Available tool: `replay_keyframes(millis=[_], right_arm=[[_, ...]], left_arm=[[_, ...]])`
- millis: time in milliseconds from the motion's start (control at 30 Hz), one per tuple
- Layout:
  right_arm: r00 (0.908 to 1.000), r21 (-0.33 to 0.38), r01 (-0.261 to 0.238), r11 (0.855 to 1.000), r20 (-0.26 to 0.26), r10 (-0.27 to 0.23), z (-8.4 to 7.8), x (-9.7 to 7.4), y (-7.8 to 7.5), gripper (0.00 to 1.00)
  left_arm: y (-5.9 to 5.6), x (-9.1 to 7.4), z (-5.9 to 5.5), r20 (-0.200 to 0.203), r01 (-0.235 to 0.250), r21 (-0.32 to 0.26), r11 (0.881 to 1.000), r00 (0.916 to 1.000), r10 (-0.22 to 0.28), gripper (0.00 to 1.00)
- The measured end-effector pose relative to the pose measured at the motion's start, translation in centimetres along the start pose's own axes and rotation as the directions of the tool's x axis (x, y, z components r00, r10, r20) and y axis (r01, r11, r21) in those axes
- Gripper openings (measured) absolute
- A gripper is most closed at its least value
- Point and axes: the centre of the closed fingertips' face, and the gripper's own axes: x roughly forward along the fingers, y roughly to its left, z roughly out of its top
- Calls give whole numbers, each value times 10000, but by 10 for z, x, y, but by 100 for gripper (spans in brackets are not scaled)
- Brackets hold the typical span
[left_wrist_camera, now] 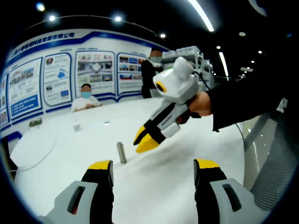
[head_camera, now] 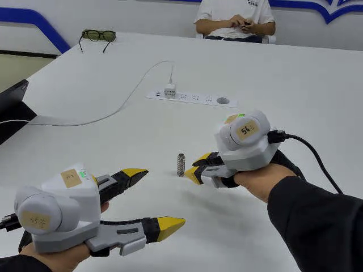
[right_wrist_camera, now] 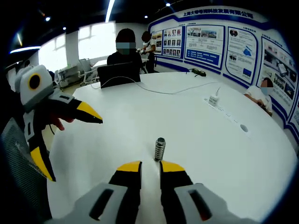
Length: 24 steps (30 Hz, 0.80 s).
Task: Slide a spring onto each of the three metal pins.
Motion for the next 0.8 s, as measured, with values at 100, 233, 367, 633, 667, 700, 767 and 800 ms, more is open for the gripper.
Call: replay_keyframes(millis=[100,233,367,633,667,700,767,800], right_arm=[[10000,5,20,10000,18,-21,-3,-4,2,16],[10000,-20,51,10000,-15,-51,-8,-9,4,17],[10000,-13,88,10000,-24,-88,-12,-15,5,17],[9998,10,211,9998,66,-211,-17,-28,6,18],[9997,24,226,9997,63,-227,-18,-29,5,18],[9997,53,249,9997,44,-250,-20,-30,5,18],[9996,73,276,9996,45,-276,-22,-32,5,18],[9996,107,287,9995,54,-287,-23,-34,5,18]], left_arm=[[-1,0,0,3,17,6,10000,10000,-17,71],[0,1,0,-10,27,4,10000,10000,-27,72],[-1,2,0,-6,50,-3,10000,10000,-50,72],[-4,2,-1,-34,97,-19,10000,9999,-97,73],[-3,3,-1,-40,98,-17,10000,9999,-98,73],[-3,3,-1,-47,100,-13,9999,9999,-100,73],[-3,2,-1,-45,101,-11,9999,9999,-101,73],[-3,2,0,-40,101,-10,9999,9999,-101,73]])
